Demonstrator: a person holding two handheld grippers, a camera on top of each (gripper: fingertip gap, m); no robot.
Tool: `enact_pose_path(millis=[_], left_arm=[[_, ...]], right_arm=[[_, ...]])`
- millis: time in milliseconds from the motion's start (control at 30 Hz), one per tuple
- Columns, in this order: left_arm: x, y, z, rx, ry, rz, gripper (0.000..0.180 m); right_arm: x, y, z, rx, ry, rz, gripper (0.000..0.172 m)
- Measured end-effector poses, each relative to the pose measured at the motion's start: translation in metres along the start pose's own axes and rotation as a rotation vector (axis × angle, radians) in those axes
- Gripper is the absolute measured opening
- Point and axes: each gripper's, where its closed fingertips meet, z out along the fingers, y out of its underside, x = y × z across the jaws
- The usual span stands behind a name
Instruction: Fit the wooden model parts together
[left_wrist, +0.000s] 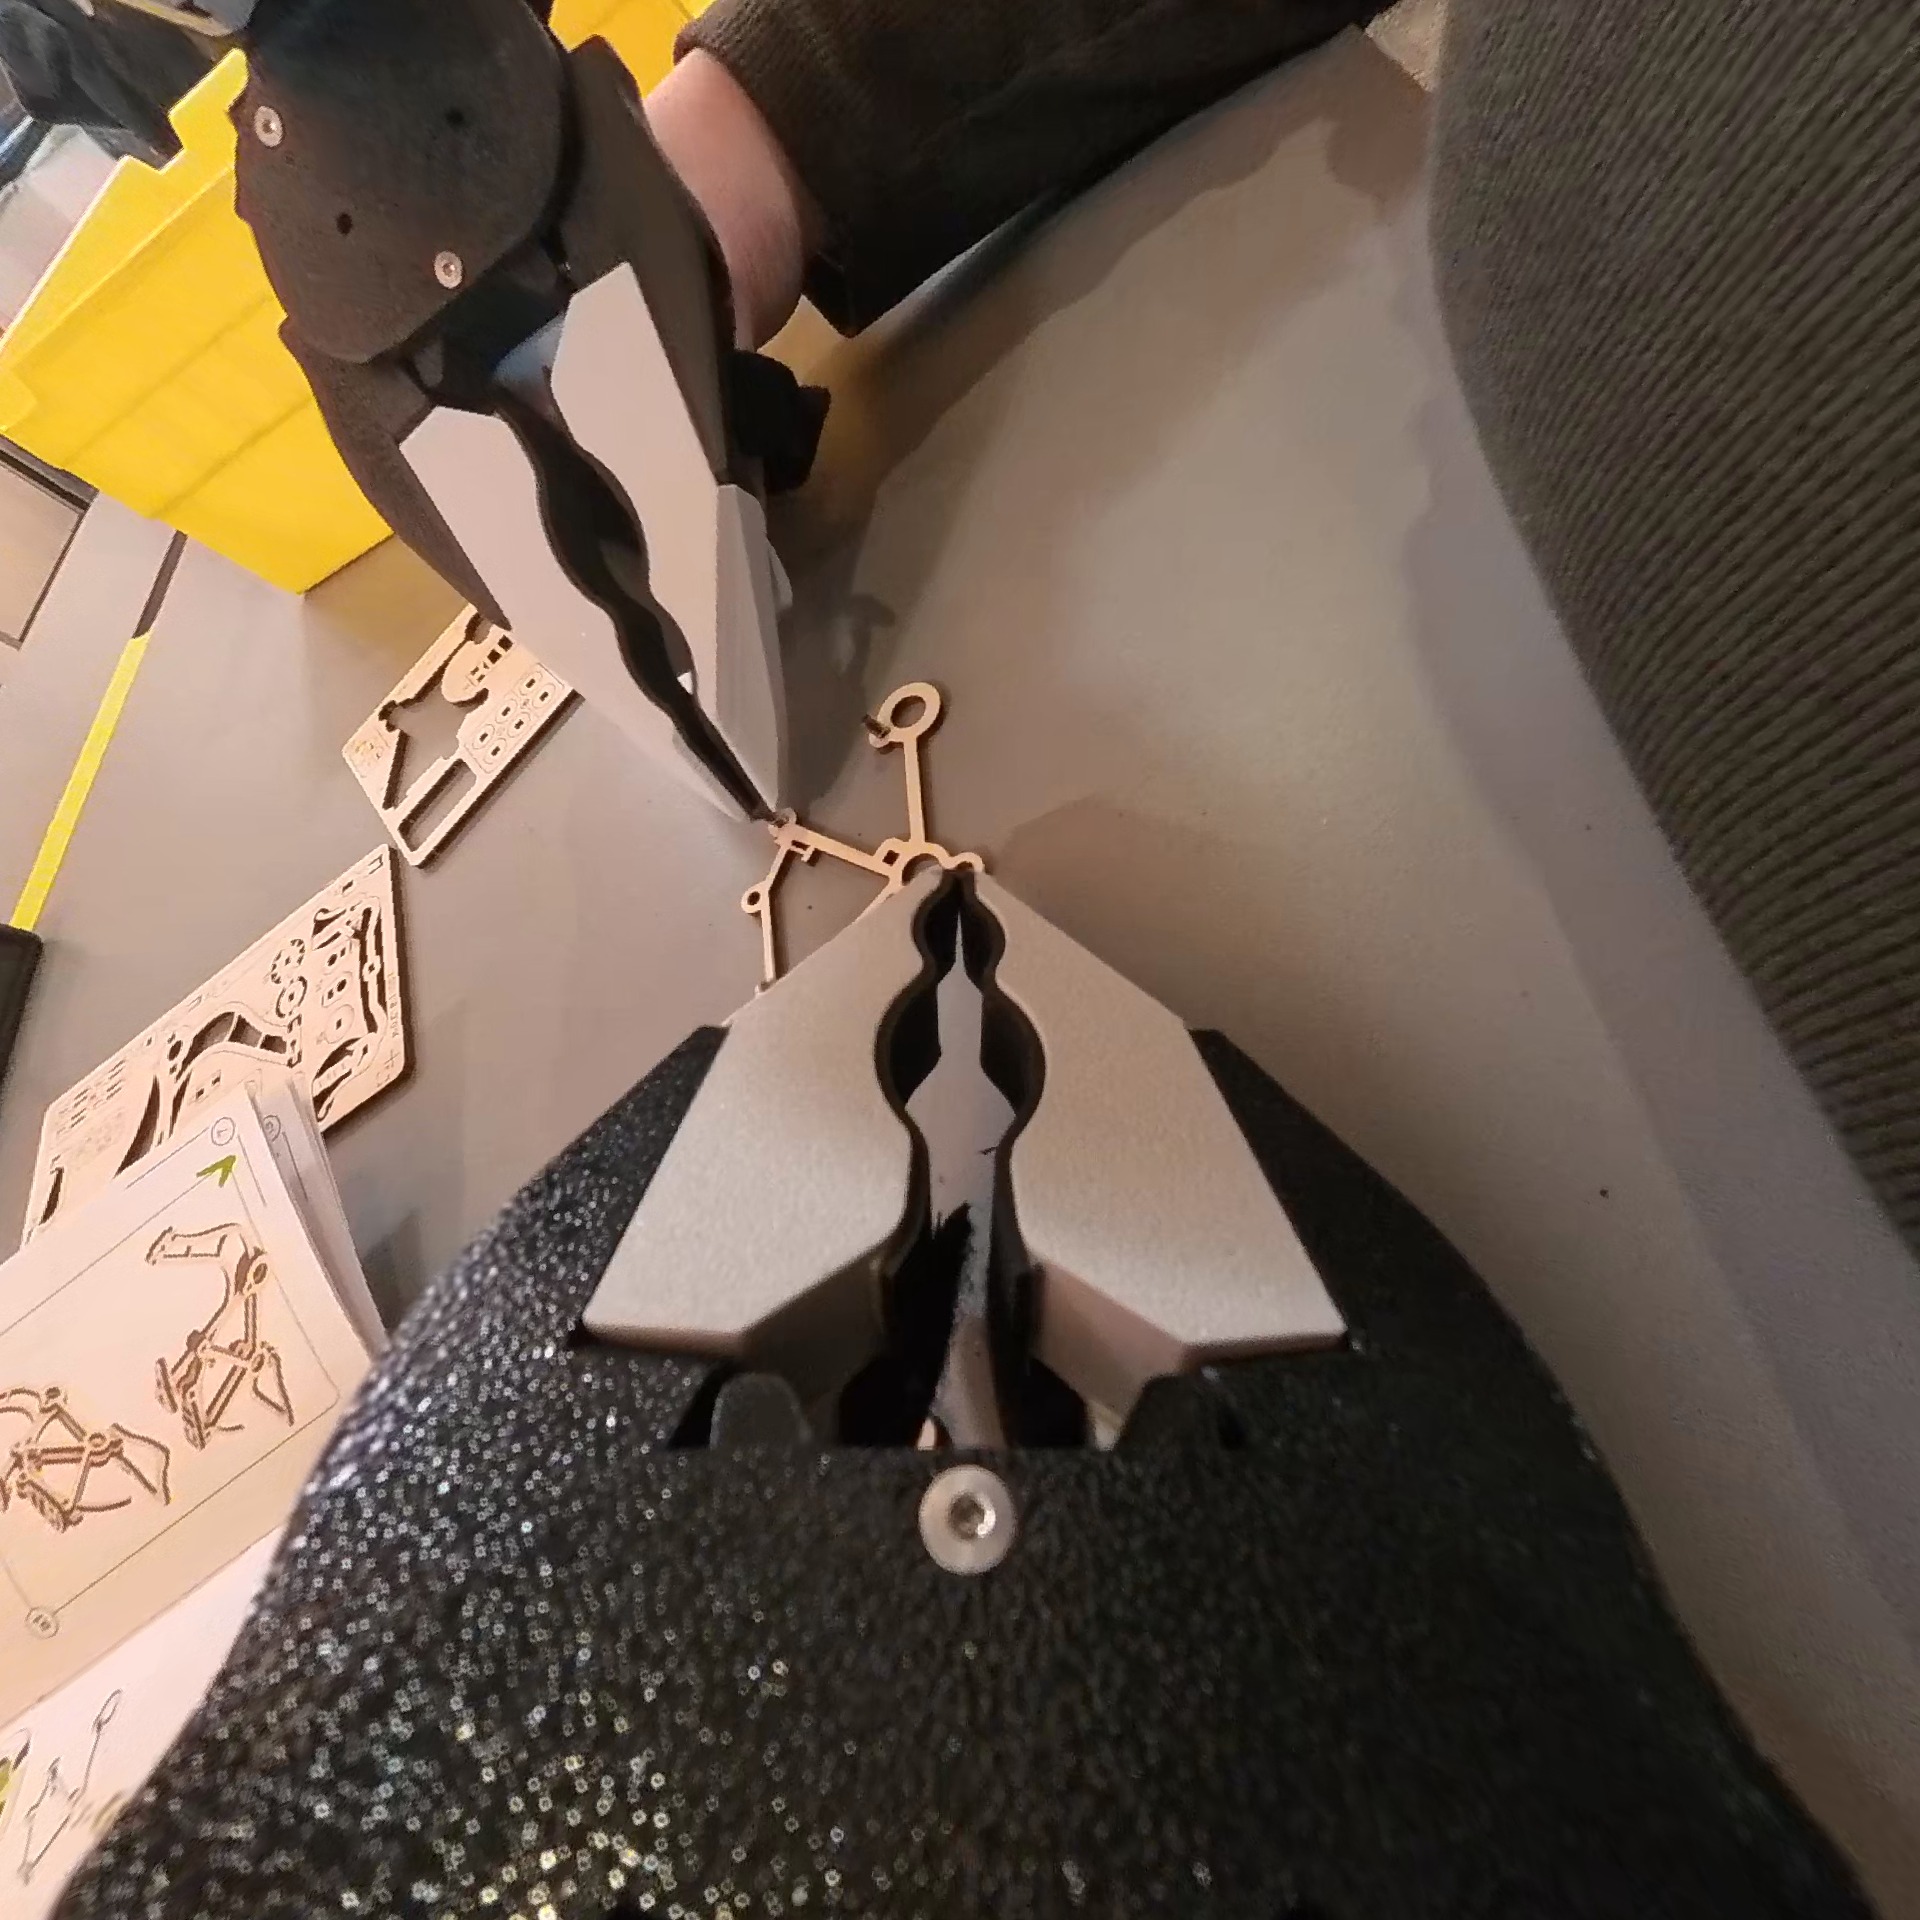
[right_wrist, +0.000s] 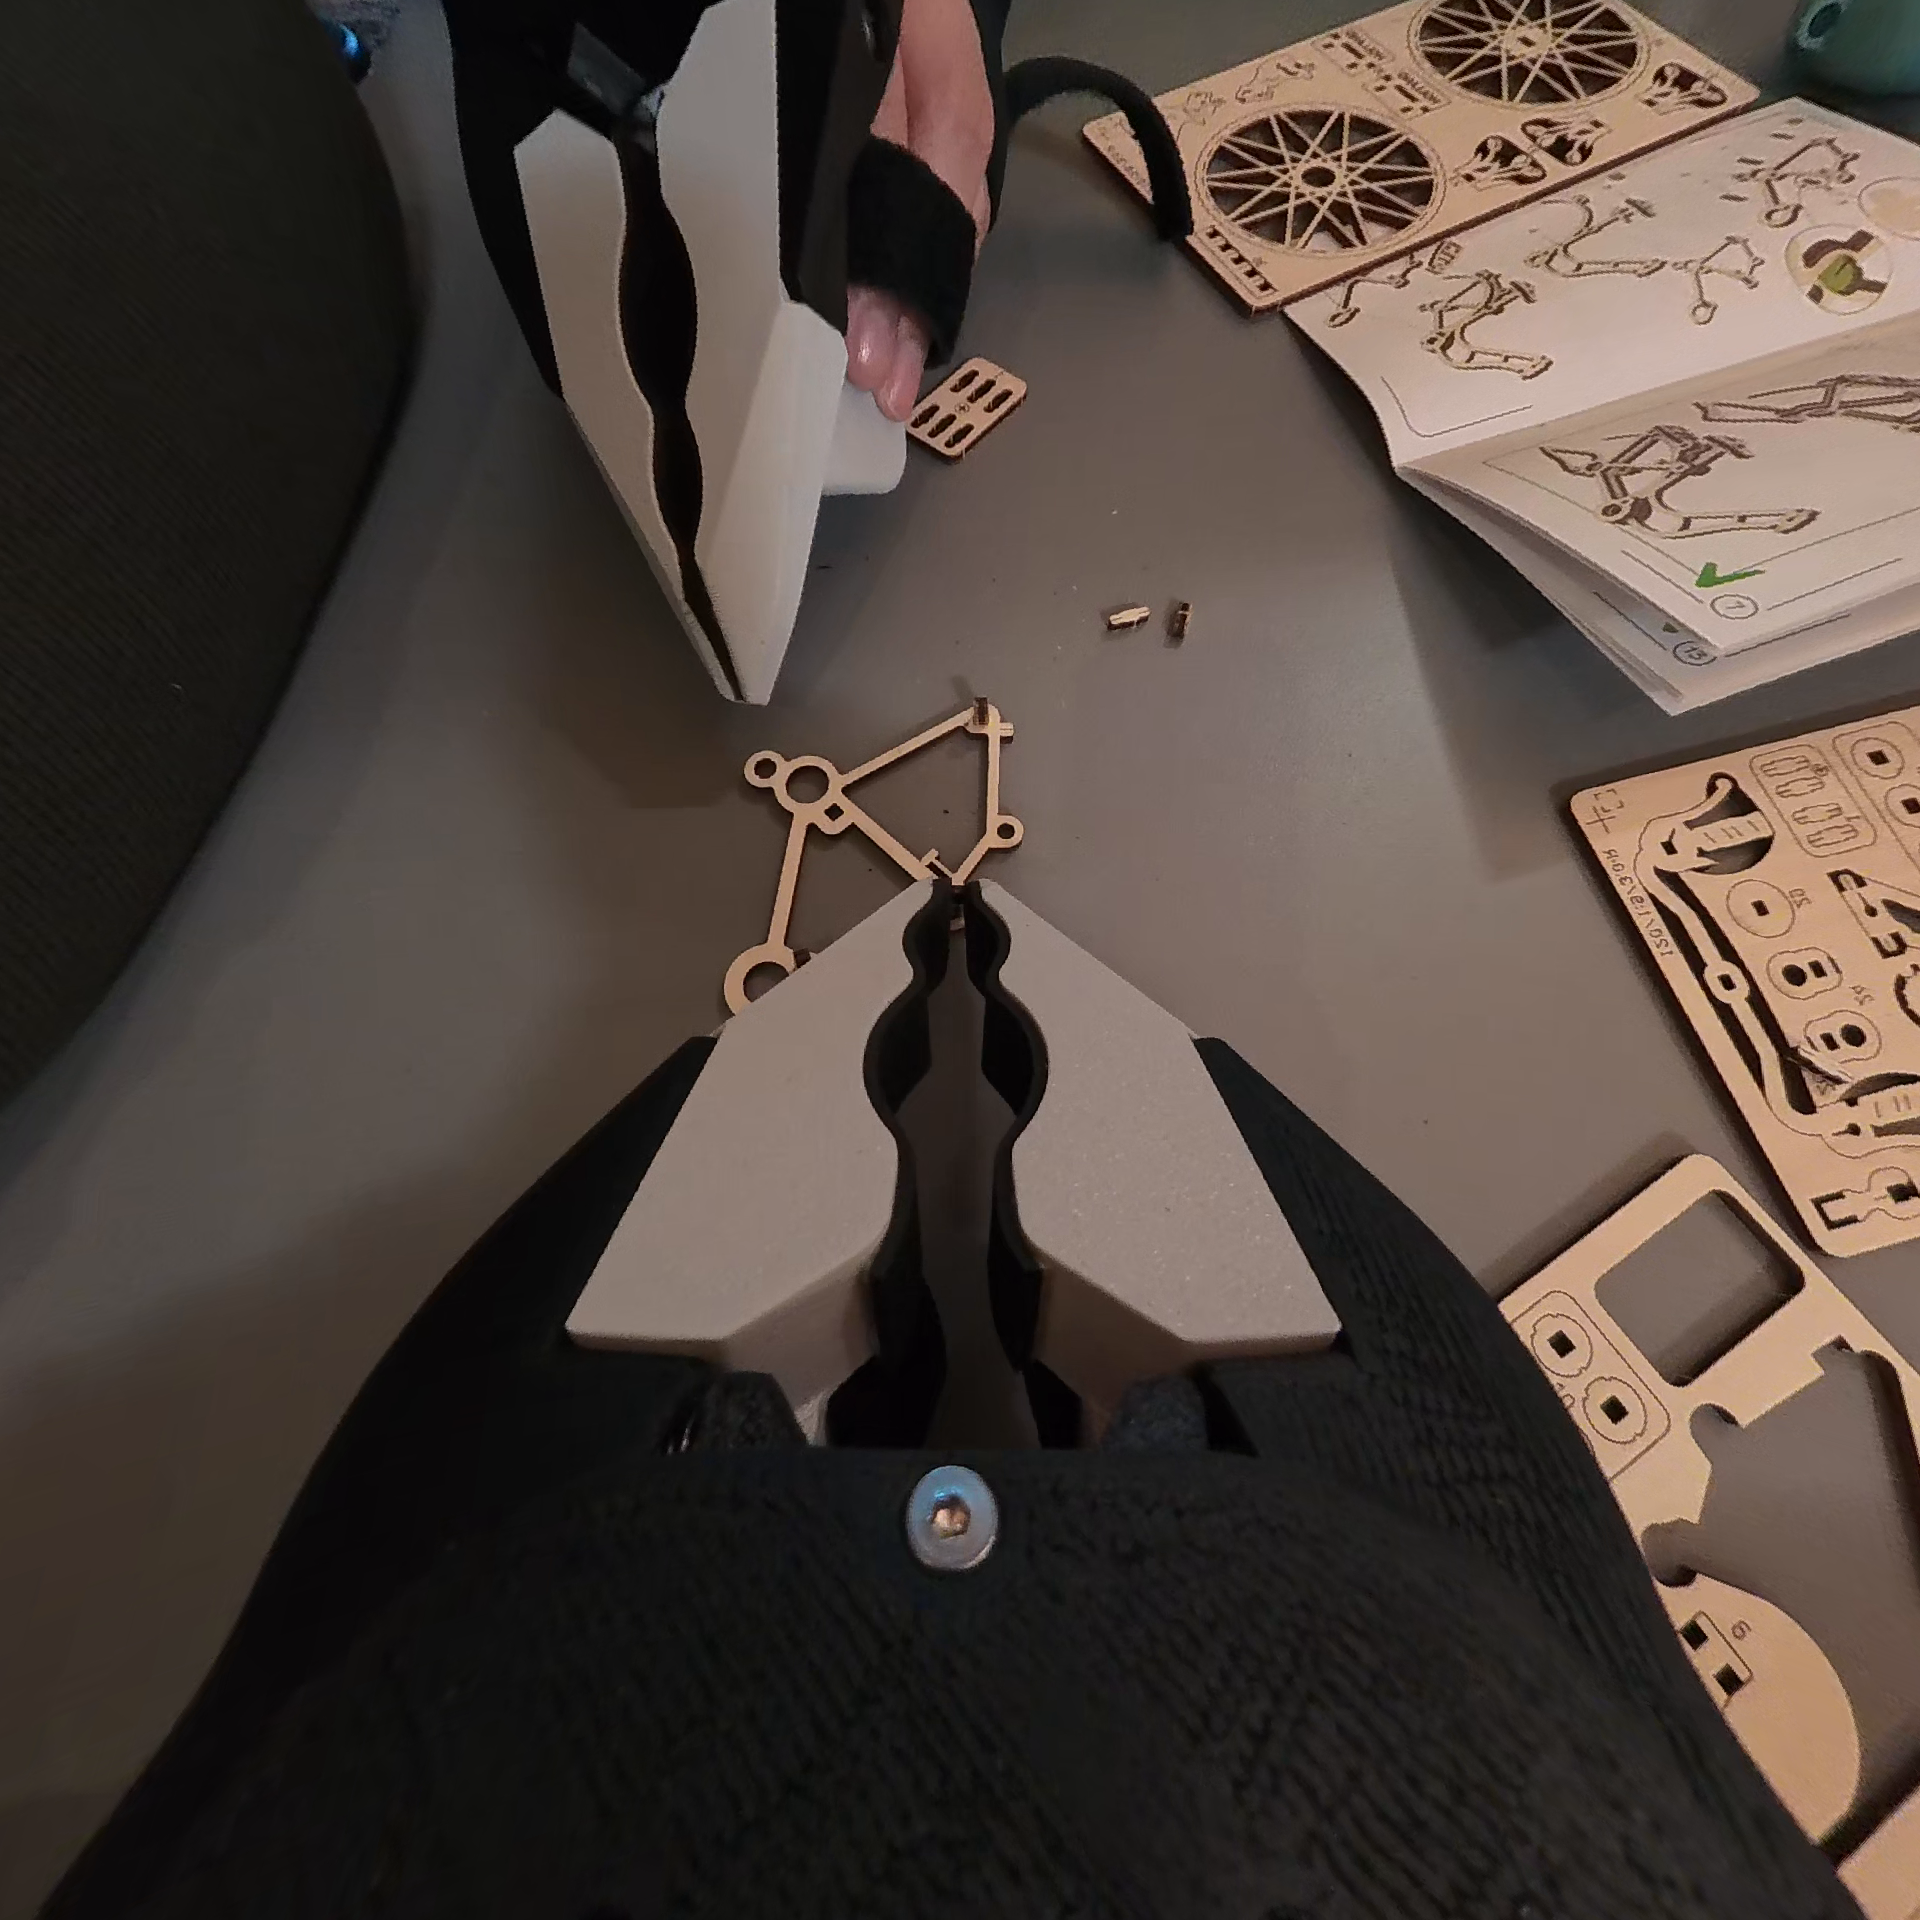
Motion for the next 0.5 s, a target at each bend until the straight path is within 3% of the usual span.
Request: enact_pose_path(millis=[367, 500], left_arm=[[-0.003, -0.001, -0.001, 0.005, -0.020, -0.009, 0.000], [0.005, -0.019, -0.003, 0.088, 0.059, -0.117, 0.000]], right_arm=[[-0.001, 0.001, -0.001, -0.003, -0.003, -0.038, 0.001], [-0.001, 0.001, 0.000, -0.006, 0.000, -0.073, 0.001]])
